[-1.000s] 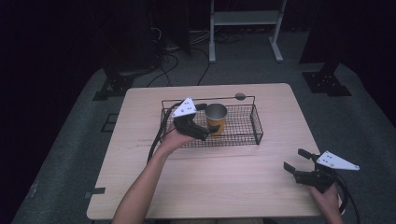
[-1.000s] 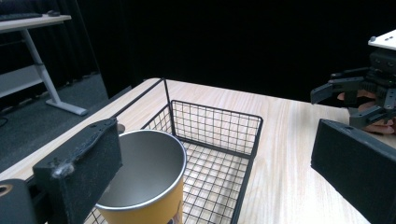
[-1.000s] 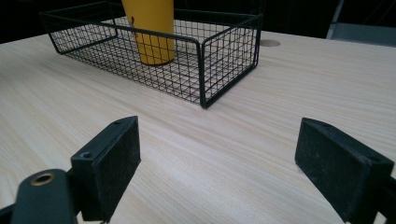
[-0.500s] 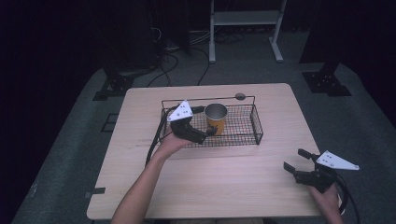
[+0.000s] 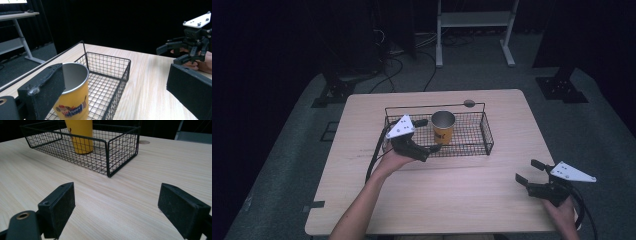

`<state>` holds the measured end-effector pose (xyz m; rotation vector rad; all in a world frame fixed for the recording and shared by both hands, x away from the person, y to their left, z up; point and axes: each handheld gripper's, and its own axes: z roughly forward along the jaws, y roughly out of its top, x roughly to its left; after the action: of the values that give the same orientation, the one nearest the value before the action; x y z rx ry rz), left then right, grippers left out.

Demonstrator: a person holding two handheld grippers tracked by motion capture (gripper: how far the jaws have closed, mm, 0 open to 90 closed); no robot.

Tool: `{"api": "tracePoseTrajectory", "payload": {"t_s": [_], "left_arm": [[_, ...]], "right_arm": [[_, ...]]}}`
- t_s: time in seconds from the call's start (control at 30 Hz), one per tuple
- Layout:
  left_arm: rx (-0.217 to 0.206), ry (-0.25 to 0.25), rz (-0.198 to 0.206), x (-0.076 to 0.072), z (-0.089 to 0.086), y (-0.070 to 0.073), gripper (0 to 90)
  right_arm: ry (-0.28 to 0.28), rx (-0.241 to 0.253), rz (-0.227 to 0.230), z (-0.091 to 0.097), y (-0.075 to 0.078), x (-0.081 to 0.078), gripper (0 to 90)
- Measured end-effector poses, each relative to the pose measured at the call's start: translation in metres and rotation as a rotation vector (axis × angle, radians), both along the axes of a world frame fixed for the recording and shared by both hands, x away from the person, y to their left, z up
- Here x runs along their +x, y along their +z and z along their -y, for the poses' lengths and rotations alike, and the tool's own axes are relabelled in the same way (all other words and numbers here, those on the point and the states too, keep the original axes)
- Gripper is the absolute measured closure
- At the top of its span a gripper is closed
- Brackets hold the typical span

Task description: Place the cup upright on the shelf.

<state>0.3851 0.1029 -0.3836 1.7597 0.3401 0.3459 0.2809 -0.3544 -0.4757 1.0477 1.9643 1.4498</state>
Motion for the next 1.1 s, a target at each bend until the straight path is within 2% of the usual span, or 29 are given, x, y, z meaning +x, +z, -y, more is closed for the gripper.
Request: {"api": "tracePoseTrajectory", "payload": {"t_s": [0.63, 0.83, 1.0, 1.1], "left_arm": [[-0.007, 0.025, -0.011, -0.027, -0.016, -0.018, 1.0], [-0.004, 0.031, -0.013, -0.033, -0.020, -0.021, 1.0], [-0.004, 0.033, 0.000, -0.040, -0.023, -0.023, 1.0], [-0.003, 0.034, -0.008, -0.045, -0.025, -0.027, 1.0]], "right_arm": [[-0.001, -0.004, -0.002, -0.001, 0.000, 0.000, 13.2], [-0.001, -0.005, -0.002, -0.001, 0.000, 0.000, 13.2], [-0.002, -0.006, -0.003, -0.001, 0.000, 0.000, 13.2], [-0.002, -0.007, -0.003, -0.001, 0.000, 0.000, 13.2]]}}
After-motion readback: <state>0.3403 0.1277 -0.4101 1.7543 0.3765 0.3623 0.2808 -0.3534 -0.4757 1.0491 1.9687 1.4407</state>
